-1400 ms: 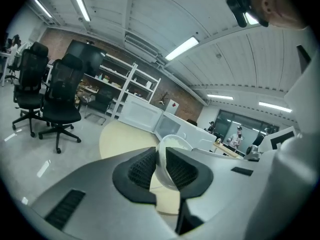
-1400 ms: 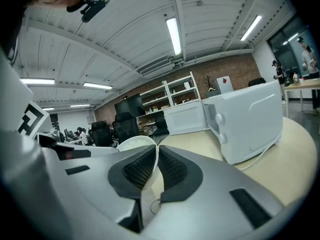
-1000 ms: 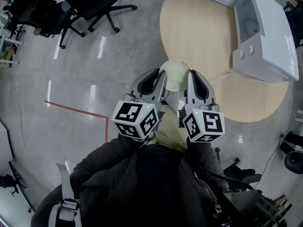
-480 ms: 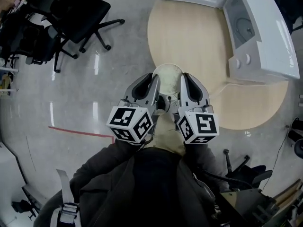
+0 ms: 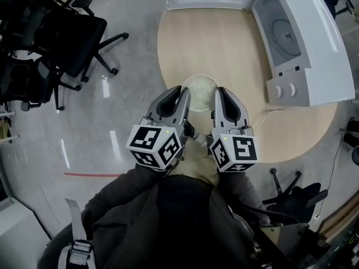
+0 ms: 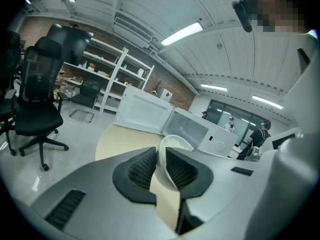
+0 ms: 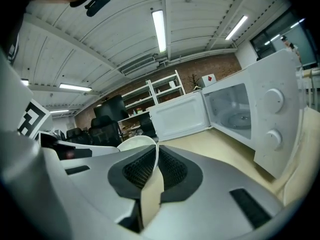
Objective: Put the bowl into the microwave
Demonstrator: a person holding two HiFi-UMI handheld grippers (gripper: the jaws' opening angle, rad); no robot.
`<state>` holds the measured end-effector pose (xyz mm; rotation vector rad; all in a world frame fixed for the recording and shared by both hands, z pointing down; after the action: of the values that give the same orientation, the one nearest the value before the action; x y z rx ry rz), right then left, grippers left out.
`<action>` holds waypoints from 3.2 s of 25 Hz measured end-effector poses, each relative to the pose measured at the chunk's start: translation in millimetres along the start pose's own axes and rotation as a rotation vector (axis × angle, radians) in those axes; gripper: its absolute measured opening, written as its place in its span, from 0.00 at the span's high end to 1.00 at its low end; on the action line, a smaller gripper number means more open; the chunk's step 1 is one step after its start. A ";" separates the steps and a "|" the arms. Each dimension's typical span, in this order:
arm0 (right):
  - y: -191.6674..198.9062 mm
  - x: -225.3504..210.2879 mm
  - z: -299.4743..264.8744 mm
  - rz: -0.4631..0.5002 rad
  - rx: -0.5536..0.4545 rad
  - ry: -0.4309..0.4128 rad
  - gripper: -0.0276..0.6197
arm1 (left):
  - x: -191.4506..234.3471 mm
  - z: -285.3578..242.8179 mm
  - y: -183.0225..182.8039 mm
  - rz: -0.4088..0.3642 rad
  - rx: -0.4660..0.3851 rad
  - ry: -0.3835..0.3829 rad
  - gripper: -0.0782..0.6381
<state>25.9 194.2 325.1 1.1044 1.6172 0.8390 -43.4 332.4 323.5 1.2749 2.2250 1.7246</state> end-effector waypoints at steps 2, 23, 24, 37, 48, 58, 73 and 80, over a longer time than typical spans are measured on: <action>-9.9 -6.7 -11.9 -0.013 -0.018 0.027 0.92 | 2.0 -16.2 -12.5 -0.017 0.011 0.024 0.79; -70.4 -86.2 -71.4 -0.083 -0.171 0.439 0.92 | -13.0 -184.2 -86.6 -0.166 0.165 0.405 0.79; -73.5 -90.7 -75.6 -0.090 -0.175 0.467 0.92 | -14.0 -194.4 -90.2 -0.173 0.181 0.429 0.79; -88.7 -136.5 -122.1 -0.216 -0.225 0.789 0.92 | -24.4 -306.7 -116.4 -0.275 0.373 0.690 0.79; -85.6 -164.0 -129.5 -0.271 -0.272 0.973 0.92 | -46.2 -358.2 -108.9 -0.328 0.466 0.835 0.79; -86.9 -206.6 -130.0 -0.297 -0.294 1.063 0.92 | -78.1 -403.3 -96.3 -0.348 0.503 0.885 0.79; -86.8 -257.6 -133.7 -0.340 -0.274 1.120 0.91 | -109.6 -448.3 -81.5 -0.389 0.517 0.899 0.79; -85.1 -270.3 -141.3 -0.337 -0.286 1.141 0.91 | -117.7 -456.5 -82.8 -0.452 0.438 0.904 0.79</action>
<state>-99.7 -91.4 379.6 0.0476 2.3724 1.5394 -239.5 -100.9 377.1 -0.1406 3.1314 1.8775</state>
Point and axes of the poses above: the fingertips, and each gripper's own axes: z backward along the fingers, x to its left, y out of its underside, the point moved 7 cm from there along z, backward along the fingers, and after that the axes turned 2 degrees about x, right-handed, at the moved point
